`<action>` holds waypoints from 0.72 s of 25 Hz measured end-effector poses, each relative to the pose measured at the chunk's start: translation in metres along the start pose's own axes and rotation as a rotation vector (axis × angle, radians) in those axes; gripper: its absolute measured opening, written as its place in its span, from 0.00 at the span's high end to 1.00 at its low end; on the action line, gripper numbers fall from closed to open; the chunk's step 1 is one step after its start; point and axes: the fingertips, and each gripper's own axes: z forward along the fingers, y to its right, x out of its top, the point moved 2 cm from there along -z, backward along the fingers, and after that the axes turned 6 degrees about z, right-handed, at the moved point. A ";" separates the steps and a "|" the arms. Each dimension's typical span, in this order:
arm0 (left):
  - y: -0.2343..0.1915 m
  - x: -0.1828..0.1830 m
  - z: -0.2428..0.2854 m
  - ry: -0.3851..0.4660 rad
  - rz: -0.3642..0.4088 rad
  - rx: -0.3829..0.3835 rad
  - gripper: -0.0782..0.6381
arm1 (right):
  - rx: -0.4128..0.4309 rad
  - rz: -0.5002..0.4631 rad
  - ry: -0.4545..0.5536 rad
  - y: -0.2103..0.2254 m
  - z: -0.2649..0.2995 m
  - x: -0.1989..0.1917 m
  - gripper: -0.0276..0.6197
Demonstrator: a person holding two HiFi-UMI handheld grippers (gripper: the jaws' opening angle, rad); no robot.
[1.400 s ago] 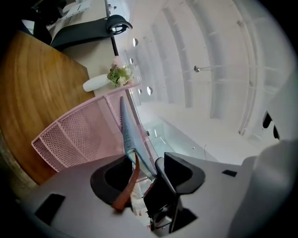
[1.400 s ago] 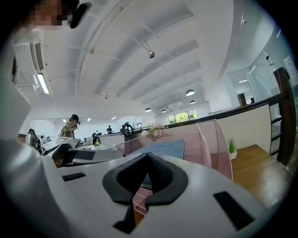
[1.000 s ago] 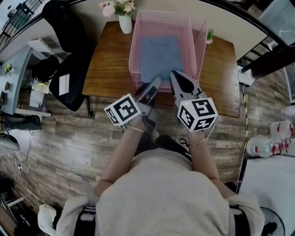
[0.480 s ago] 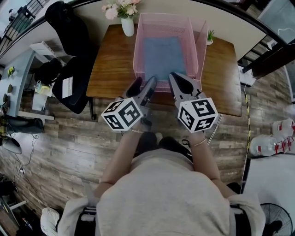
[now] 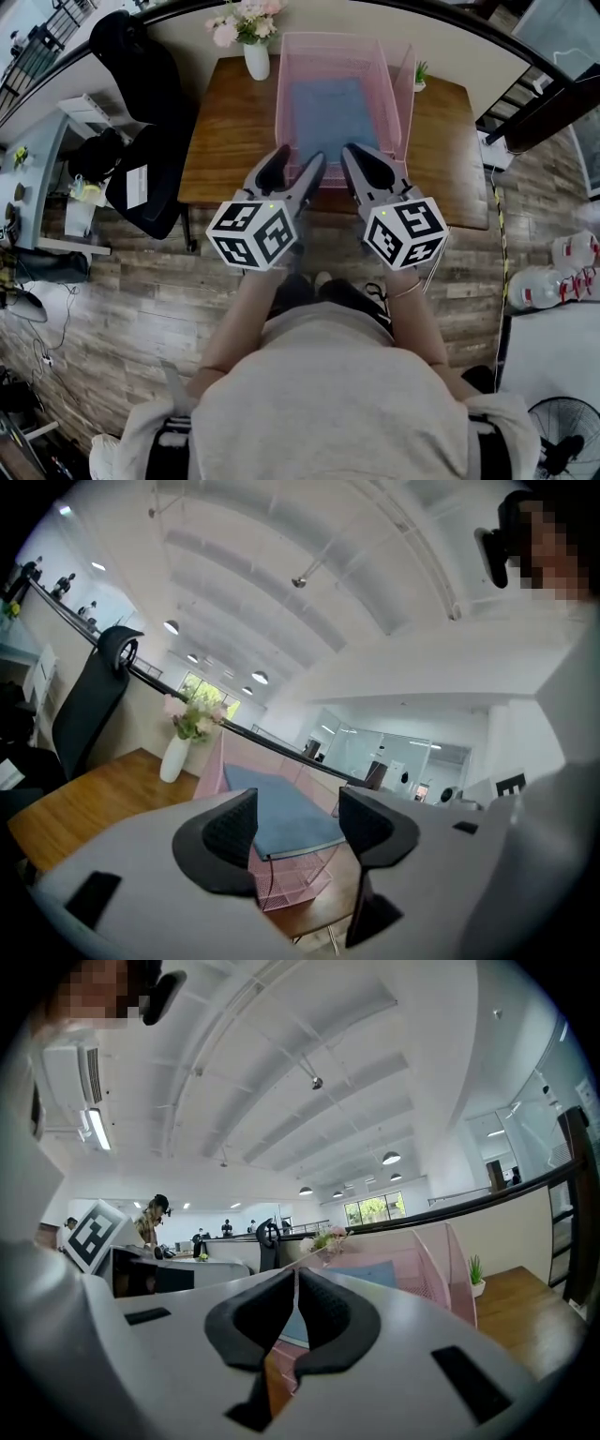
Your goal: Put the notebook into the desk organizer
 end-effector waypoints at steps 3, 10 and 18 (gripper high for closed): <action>0.006 0.009 -0.003 0.019 -0.005 -0.028 0.57 | -0.005 -0.009 0.016 -0.004 -0.002 0.006 0.91; 0.018 0.030 -0.005 0.054 0.086 -0.079 0.71 | -0.005 -0.034 0.064 -0.010 -0.010 0.020 0.94; 0.035 0.042 -0.002 0.070 0.256 -0.102 0.85 | 0.009 -0.092 0.090 -0.020 -0.020 0.036 0.94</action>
